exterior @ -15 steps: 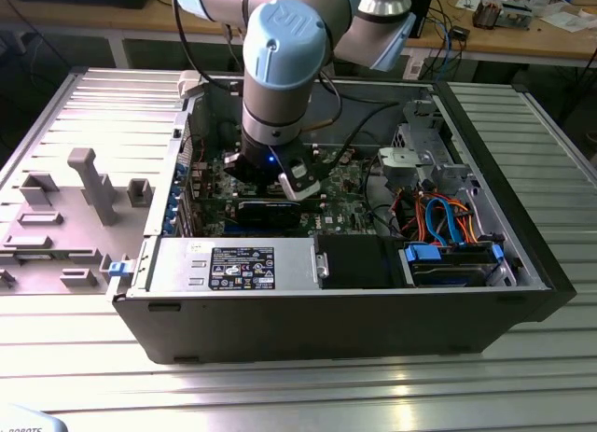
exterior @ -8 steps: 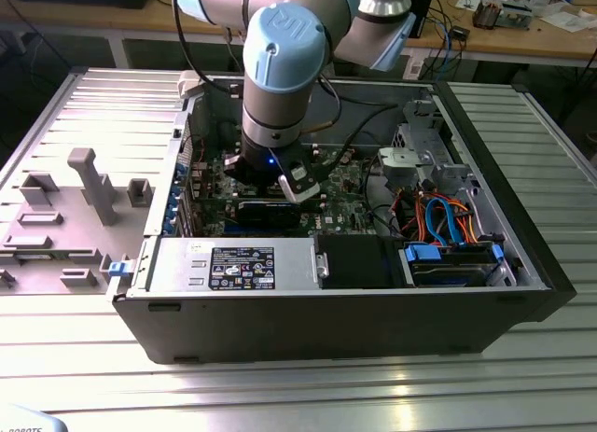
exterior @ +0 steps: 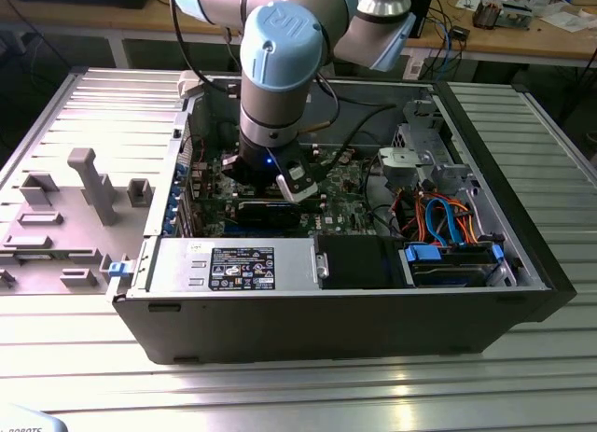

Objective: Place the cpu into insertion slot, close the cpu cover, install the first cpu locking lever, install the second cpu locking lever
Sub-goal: 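Install the second cpu locking lever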

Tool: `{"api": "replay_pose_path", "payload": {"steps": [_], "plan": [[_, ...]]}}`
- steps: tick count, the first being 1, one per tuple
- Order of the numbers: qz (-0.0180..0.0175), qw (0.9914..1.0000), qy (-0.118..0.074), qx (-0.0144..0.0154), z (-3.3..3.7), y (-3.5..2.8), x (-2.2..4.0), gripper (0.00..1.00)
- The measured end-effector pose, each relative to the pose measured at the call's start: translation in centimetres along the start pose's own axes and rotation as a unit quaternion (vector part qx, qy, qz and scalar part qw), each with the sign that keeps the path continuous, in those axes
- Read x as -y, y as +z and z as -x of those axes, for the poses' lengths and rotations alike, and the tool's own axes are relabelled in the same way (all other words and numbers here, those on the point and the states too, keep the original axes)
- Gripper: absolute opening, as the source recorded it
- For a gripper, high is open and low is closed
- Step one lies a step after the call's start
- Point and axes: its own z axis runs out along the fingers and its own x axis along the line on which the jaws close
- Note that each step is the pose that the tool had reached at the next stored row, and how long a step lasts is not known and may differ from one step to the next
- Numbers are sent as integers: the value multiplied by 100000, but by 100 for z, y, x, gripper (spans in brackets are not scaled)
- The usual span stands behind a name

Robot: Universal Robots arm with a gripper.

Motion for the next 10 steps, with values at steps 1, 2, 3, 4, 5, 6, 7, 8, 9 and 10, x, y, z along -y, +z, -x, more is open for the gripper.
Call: {"api": "replay_pose_path", "payload": {"steps": [1,2,3,4,5,6,7,8,9,10], "plan": [[-31,100000,8,-16,-4,-15,-2,11],[-13,100000,-4,-11,-4,-26,-6,11],[9,100000,-5,-10,-5,-41,-12,11],[10,100000,7,-5,-7,-63,-19,11],[12,100000,9,-6,-9,-91,-27,11],[13,100000,9,-3,-11,-133,-39,11],[14,100000,17,-1,-15,-162,-47,11],[15,100000,30,5,-18,-189,-55,11],[16,100000,61,5,-21,-232,-68,11],[22,100000,83,-10,-24,-272,-79,11]]}}
